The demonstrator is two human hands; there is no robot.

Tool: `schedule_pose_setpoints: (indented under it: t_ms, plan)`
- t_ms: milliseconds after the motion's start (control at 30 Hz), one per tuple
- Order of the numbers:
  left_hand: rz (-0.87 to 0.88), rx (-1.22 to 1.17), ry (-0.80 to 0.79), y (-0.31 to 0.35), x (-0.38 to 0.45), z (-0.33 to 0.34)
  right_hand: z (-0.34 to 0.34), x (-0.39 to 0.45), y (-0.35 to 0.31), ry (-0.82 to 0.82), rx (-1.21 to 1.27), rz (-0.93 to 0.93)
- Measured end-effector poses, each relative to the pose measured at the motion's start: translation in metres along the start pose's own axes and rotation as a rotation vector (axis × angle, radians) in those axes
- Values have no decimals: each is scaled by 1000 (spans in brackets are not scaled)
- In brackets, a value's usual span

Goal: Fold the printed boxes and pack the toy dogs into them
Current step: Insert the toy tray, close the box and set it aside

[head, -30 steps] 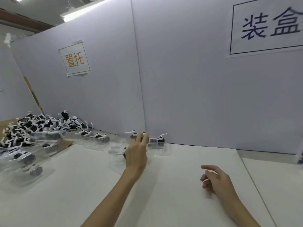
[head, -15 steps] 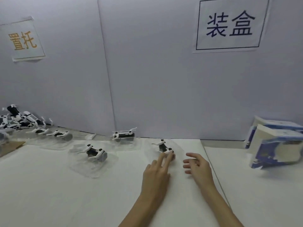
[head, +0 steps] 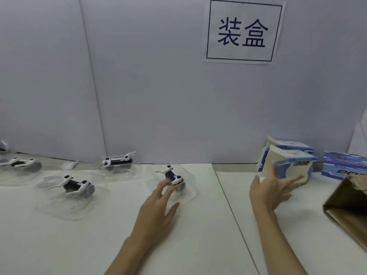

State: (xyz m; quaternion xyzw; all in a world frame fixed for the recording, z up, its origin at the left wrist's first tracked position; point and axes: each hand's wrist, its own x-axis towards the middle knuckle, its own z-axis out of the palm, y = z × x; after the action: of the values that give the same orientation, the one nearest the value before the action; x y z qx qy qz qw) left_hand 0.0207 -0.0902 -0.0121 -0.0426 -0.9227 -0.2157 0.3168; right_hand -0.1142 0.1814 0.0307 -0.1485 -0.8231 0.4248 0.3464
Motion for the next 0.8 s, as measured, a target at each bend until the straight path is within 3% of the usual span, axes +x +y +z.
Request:
schedule_pose_setpoints:
  t_ms: [200,300,533,700,800]
  plan:
    - [-5,-34,-20,-3,0,0,11,-5,36,-146,-30,-77]
    - [10,-3,-54,-5,-1,5,12,-4,25,-90,7,-165]
    - [-50,-34,-143,-14,-4,10,0,-16,-5,91,372,-424]
    - [-19,-45,-28,-16,-1,6,-20,-22,-32,127,540,-507]
    - [-31,-120,56,-15,0,2,-33,-24,-47,117,737,-395]
